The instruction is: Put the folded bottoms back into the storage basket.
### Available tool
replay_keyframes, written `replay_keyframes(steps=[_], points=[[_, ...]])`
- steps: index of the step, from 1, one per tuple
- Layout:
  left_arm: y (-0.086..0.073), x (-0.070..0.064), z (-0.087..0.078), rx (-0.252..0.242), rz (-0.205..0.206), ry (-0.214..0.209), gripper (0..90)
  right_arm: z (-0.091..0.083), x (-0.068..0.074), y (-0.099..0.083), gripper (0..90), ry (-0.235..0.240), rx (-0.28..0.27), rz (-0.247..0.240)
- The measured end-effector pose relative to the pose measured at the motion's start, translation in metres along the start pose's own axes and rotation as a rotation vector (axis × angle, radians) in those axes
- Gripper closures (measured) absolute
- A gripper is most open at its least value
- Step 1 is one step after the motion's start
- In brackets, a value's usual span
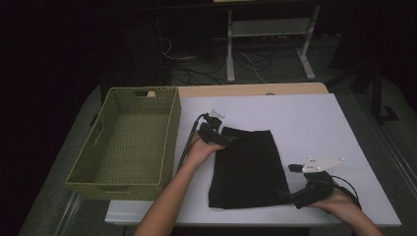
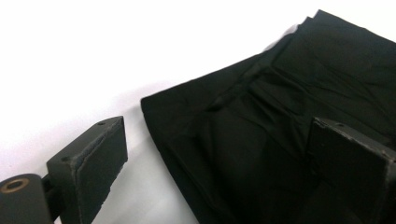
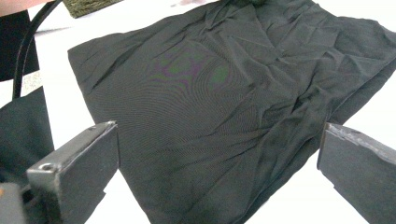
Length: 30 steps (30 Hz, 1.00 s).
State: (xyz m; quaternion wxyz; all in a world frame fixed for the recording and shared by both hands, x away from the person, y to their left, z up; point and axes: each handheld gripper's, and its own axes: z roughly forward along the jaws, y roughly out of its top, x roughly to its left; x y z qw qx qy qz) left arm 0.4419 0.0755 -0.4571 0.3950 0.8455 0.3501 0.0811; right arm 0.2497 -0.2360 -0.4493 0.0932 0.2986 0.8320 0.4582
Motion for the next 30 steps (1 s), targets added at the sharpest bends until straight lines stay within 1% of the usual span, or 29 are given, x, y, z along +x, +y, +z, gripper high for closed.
replay_keyframes(steps=[3, 4, 7, 9, 10, 13, 16, 17, 22, 26, 30], points=[[0.0013, 0.0026, 0.0029, -0.003, -0.003, 0.000, 7.2, 0.0000, -0.0002, -0.0002, 0.0, -0.001, 0.001, 0.004], [0.0020, 0.0037, 0.0058, 0.007, 0.006, 0.003, 7.3, 0.0000, -0.0003, -0.0003, 0.0, -0.002, 0.001, 0.004], [0.0010, 0.0041, 0.0086, 0.010, 0.009, 0.001, 8.9, 0.0000, -0.0002, -0.0003, 0.0, -0.003, 0.001, 0.004], [0.0004, 0.0034, 0.0096, 0.016, 0.022, 0.007, 9.4, 0.0001, -0.0001, -0.0004, 0.0, -0.003, 0.002, 0.005], [0.0008, 0.0030, 0.0093, 0.017, 0.027, 0.013, 11.7, 0.0000, -0.0002, -0.0005, 0.0, -0.004, 0.002, 0.006], [0.0004, 0.0036, 0.0086, 0.018, 0.033, 0.015, 14.3, -0.0001, -0.0003, -0.0006, 0.0, -0.004, 0.002, 0.006], [0.0003, 0.0021, 0.0085, 0.025, 0.054, 0.027, 15.3, -0.0001, -0.0002, -0.0006, 0.0, -0.004, 0.002, 0.007], [0.0003, 0.0014, 0.0081, 0.027, 0.064, 0.025, 18.0, -0.0002, 0.0000, -0.0006, 0.0, -0.004, 0.001, 0.007], [0.0004, -0.0011, 0.0068, 0.029, 0.077, 0.005, 28.5, 0.0003, -0.0003, -0.0007, 0.0, -0.004, 0.002, 0.007], [0.0006, -0.0020, 0.0063, 0.030, 0.078, -0.012, 36.8, 0.0007, -0.0002, -0.0006, 0.0, -0.003, 0.003, 0.007], [0.0005, -0.0026, 0.0055, 0.032, 0.073, -0.044, 45.5, 0.0009, -0.0003, -0.0007, 0.0, -0.003, 0.003, 0.008]])
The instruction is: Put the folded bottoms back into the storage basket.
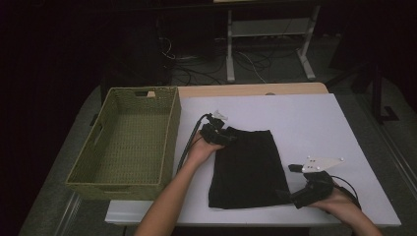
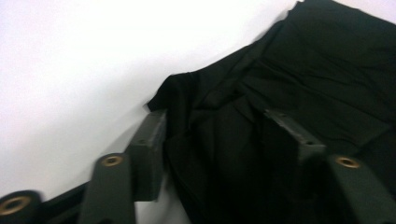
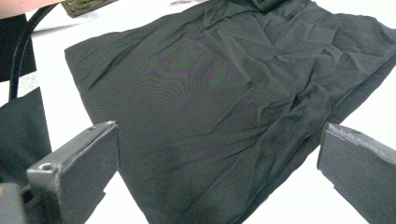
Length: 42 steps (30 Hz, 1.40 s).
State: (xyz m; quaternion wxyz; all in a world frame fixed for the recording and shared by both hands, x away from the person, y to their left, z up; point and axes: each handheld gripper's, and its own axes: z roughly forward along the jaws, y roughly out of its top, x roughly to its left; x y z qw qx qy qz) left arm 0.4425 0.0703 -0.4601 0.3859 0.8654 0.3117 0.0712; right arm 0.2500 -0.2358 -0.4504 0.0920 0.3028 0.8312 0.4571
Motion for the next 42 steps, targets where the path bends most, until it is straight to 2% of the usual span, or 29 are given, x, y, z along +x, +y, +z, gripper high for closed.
replay_keyframes(steps=[6, 7, 10, 13, 17, 27, 32, 37, 42], points=[[0.000, -0.001, 0.000, 0.005, -0.001, -0.024, 54.3, 0.000, 0.000, 0.000, 0.0, -0.001, 0.001, 0.001], [0.000, -0.001, 0.000, 0.006, -0.002, -0.031, 58.2, 0.001, 0.000, 0.000, 0.0, -0.001, 0.003, 0.001], [0.000, -0.001, 0.000, 0.007, -0.006, -0.050, 61.9, 0.001, 0.000, 0.000, 0.0, -0.001, 0.002, 0.003], [0.000, -0.001, 0.001, 0.007, -0.024, -0.089, 70.9, 0.001, 0.000, 0.000, 0.0, -0.001, 0.002, 0.003], [0.000, -0.002, 0.001, 0.012, -0.029, -0.106, 76.4, 0.001, 0.000, 0.000, 0.0, -0.001, 0.001, 0.004], [0.000, -0.002, 0.001, 0.013, -0.046, -0.111, 78.7, -0.001, 0.000, -0.001, 0.0, -0.006, 0.005, 0.006], [0.000, -0.003, 0.001, 0.017, -0.042, -0.103, 78.6, -0.006, 0.005, 0.000, 0.0, -0.007, 0.005, 0.024], [0.000, -0.003, 0.001, 0.020, -0.040, -0.100, 78.6, -0.011, 0.015, -0.008, 0.0, 0.003, 0.035, 0.027], [0.000, -0.004, 0.001, 0.021, -0.046, -0.099, 78.6, -0.015, 0.018, -0.019, 1.7, 0.005, 0.060, 0.035]])
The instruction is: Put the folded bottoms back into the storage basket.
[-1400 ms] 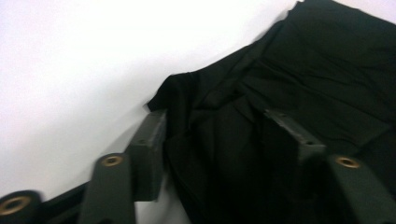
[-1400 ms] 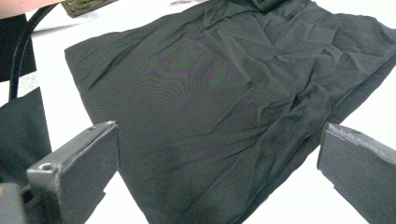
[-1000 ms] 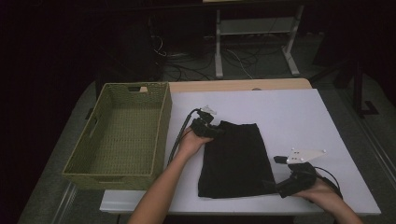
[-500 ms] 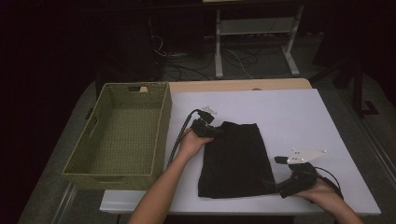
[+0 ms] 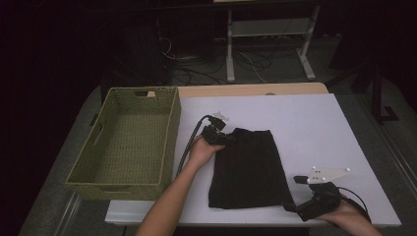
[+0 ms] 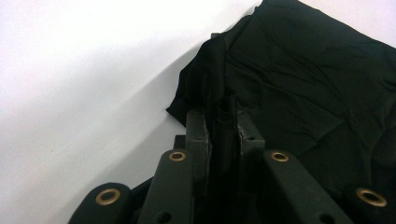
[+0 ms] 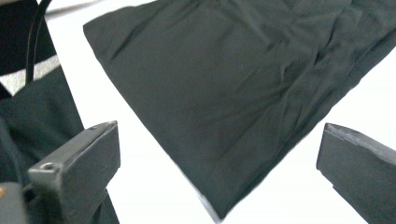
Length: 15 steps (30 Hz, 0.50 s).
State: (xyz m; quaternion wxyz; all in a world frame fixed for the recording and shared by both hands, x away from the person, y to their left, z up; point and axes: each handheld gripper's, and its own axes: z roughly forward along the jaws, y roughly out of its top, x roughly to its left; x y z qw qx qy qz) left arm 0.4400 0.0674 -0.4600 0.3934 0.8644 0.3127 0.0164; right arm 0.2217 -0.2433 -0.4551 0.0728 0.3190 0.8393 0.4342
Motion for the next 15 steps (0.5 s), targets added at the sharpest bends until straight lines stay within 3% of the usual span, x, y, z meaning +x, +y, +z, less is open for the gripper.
replay_keyframes(steps=[10, 15], points=[[0.000, 0.000, 0.000, 0.003, -0.001, 0.000, 78.6, 0.007, 0.000, -0.008, 8.9, -0.008, 0.064, -0.010], [0.000, 0.000, 0.000, 0.001, -0.006, 0.001, 78.6, 0.012, -0.002, -0.010, 16.5, -0.021, 0.097, -0.012]])
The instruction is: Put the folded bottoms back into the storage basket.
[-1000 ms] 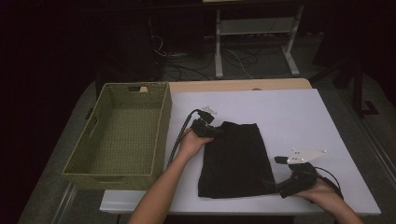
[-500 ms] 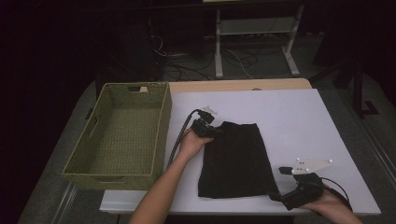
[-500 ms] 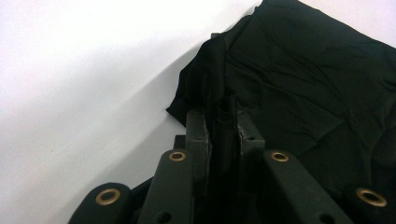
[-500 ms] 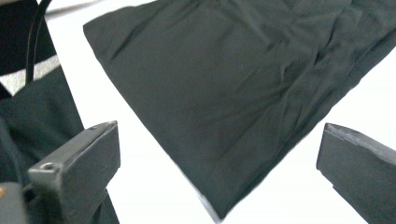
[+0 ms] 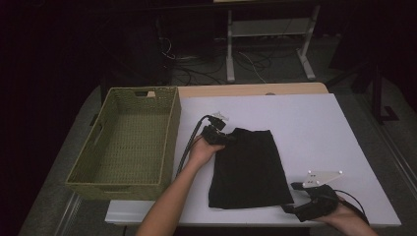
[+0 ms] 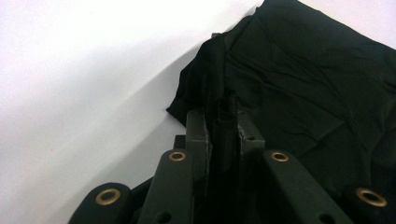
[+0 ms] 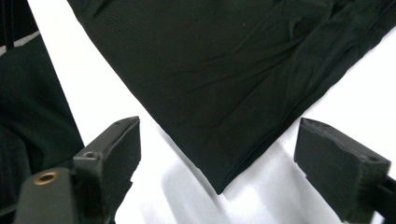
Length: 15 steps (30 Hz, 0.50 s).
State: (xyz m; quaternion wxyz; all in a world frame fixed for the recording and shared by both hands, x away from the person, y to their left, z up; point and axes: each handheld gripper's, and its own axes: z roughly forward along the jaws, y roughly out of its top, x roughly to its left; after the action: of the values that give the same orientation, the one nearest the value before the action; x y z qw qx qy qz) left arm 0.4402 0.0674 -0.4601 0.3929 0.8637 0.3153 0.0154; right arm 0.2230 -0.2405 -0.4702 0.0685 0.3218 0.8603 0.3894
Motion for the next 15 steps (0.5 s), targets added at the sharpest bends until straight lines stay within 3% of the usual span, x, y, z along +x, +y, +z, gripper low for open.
replay_keyframes(steps=[11, 15], points=[[-0.0002, 0.0000, 0.0000, 0.000, -0.004, 0.000, 78.7, 0.0038, 0.0036, 0.0006, 32.0, -0.029, 0.020, -0.047], [-0.0001, -0.0002, 0.0000, 0.001, -0.003, 0.002, 78.7, 0.0047, 0.0064, 0.0013, 41.8, -0.067, 0.029, -0.098]])
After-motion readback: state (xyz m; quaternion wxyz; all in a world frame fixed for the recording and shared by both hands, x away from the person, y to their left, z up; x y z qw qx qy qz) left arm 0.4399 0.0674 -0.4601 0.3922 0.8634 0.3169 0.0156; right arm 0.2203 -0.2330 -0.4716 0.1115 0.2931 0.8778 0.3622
